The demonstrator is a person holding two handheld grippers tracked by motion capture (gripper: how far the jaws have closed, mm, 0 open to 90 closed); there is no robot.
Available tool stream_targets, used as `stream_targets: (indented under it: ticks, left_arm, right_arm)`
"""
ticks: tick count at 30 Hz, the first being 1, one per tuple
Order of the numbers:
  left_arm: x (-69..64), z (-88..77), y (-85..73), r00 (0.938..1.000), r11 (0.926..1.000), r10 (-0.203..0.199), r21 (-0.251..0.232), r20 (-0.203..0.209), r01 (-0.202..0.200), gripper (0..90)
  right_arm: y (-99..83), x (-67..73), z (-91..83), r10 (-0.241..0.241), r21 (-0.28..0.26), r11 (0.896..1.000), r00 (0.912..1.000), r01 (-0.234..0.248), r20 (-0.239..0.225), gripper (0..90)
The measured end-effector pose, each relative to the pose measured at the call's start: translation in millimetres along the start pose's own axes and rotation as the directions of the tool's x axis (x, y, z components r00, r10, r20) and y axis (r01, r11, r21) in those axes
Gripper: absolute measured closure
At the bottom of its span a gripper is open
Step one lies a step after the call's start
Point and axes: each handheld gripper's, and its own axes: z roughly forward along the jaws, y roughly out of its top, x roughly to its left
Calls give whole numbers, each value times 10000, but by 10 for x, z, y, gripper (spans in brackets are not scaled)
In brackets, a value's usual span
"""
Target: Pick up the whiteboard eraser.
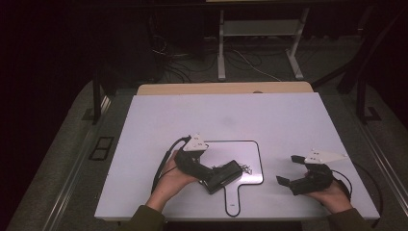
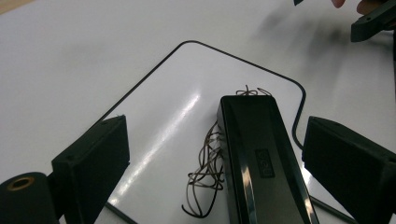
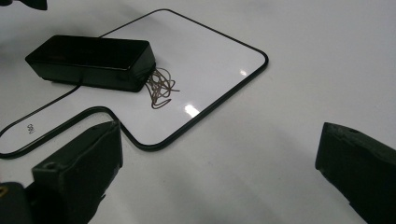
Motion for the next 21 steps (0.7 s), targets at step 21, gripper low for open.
stream_targets:
  ticks: [21]
  left_arm:
    - [-168,275,45,10000,9932,45,1162,78,-54,236]
  right_arm:
    - [-7,-6,-5,-64,34,10000,10000,64,-22,0]
